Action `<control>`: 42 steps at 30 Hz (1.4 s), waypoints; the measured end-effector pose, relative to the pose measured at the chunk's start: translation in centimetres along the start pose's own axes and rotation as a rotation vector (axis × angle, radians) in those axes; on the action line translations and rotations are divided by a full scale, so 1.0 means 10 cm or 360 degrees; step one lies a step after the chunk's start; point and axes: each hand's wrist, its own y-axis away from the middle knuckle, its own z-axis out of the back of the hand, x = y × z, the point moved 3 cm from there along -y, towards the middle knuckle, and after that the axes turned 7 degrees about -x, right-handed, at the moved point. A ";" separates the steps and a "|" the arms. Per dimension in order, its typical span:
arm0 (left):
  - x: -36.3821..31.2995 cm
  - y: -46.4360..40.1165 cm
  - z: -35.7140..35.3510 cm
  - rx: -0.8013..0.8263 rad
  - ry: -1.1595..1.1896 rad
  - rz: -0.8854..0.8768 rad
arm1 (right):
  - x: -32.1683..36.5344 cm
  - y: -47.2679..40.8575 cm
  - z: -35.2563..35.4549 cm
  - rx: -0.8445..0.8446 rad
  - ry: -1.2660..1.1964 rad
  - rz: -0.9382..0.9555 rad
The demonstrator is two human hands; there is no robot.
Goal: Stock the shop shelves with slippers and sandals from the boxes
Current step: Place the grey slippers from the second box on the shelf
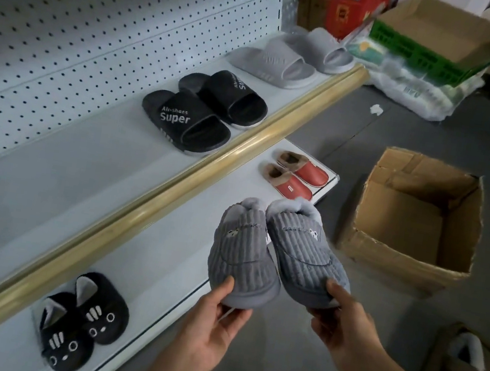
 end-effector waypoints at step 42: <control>0.36 -1.90 -0.28 -0.0312 0.0241 0.0102 | 0.04 -2.00 -0.55 -0.0088 0.0458 -0.0075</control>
